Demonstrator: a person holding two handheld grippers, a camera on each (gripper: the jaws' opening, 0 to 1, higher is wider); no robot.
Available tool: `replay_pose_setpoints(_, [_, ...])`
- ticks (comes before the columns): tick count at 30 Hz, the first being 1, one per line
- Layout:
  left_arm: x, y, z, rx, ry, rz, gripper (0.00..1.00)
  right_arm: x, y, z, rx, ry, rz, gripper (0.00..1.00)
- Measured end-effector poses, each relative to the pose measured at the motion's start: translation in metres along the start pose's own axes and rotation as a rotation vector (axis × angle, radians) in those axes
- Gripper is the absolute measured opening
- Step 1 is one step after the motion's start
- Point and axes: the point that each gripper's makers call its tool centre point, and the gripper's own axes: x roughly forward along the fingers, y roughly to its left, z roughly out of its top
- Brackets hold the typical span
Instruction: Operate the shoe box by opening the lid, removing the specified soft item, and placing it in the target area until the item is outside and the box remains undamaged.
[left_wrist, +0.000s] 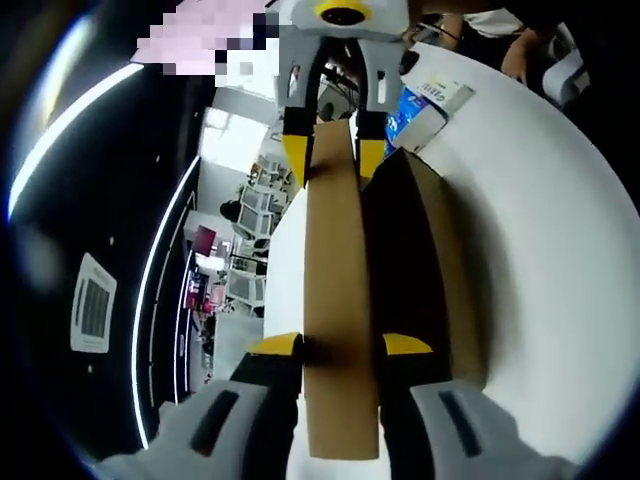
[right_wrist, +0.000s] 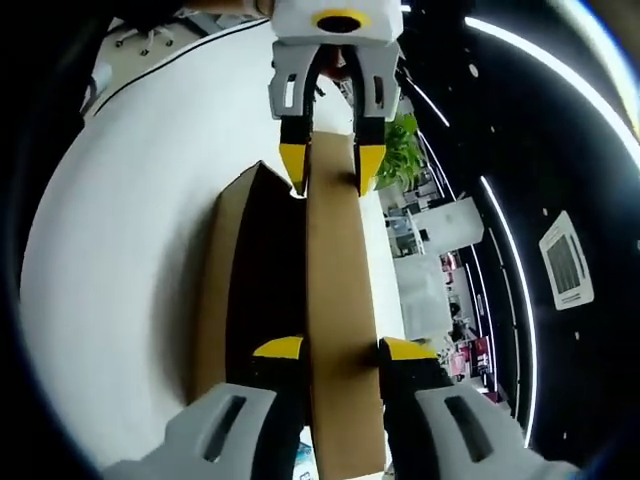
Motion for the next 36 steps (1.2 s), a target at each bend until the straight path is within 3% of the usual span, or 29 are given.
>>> replay_pose_setpoints(13, [-0.001,-0.015,-0.002,0.061,0.03,0.065,0.3,-0.002,0.014,0.002,-0.036,0.002,-0.091,0.27])
replay_pose_setpoints(36, [0.0,-0.033,-0.004,0.112,0.051,0.141,0.3,-0.006,0.035,0.003,-0.052,-0.023,-0.164,0.27])
